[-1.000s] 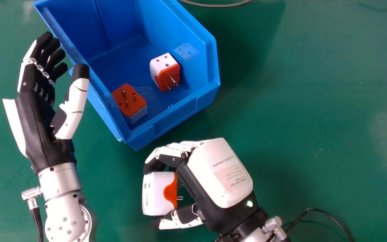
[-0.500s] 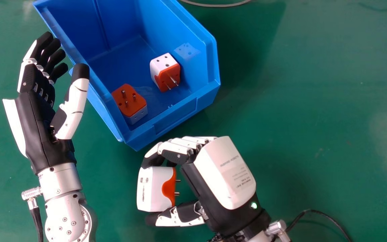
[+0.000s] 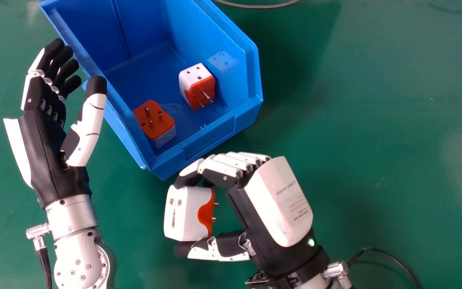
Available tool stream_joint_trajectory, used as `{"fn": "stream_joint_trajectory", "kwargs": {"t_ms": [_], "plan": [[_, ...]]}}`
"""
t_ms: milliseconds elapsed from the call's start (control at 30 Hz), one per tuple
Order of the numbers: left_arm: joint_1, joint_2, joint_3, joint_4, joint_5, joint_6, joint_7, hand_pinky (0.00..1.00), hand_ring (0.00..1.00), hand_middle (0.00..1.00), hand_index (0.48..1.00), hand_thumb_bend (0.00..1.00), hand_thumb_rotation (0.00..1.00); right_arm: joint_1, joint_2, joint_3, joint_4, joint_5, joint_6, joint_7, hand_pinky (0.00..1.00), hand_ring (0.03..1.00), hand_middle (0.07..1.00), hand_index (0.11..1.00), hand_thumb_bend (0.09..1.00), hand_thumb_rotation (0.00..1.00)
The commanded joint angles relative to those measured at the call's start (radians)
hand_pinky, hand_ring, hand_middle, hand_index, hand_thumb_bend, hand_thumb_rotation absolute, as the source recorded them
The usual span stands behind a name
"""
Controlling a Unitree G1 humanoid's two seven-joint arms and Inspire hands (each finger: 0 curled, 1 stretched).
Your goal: Pick all objects and put in blue box
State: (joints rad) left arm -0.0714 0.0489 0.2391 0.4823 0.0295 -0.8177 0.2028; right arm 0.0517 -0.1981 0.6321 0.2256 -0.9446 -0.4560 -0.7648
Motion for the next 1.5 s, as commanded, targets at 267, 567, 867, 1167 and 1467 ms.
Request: {"fn": "stream_joint_trajectory", "kwargs": {"t_ms": [267,567,867,1167,1467], "plan": [[-0.017,-0.006,-0.007,-0.009,0.008,-0.015,0.008,0.77,0.8,0.82,0.799,0.68,0.47,-0.035,0.029,-0.029,0.009,-0.001,-0.032,-0.087,0.34,0.436,0.515,0.52,0.5,0.0],[-0.029,-0.006,-0.008,-0.001,0.02,-0.02,0.024,0.77,0.8,0.82,0.799,0.68,0.47,-0.096,0.044,-0.13,-0.014,0.02,0.013,-0.132,0.33,0.435,0.513,0.521,0.498,0.0],[-0.035,-0.008,-0.008,-0.001,0.018,-0.019,0.029,0.78,0.8,0.82,0.8,0.66,0.46,-0.161,0.048,-0.215,-0.045,0.061,0.005,-0.117,0.32,0.429,0.515,0.513,0.497,0.0],[-0.034,-0.008,-0.007,0.002,0.015,-0.02,0.028,0.77,0.8,0.82,0.799,0.66,0.46,-0.229,0.066,-0.233,-0.076,0.04,0.02,-0.105,0.32,0.425,0.521,0.516,0.495,0.0],[-0.037,-0.003,-0.004,0.017,0.018,-0.029,0.03,0.78,0.8,0.82,0.797,0.66,0.46,-0.303,0.089,-0.221,-0.078,0.048,0.025,-0.046,0.32,0.426,0.524,0.517,0.495,0.0]]}}
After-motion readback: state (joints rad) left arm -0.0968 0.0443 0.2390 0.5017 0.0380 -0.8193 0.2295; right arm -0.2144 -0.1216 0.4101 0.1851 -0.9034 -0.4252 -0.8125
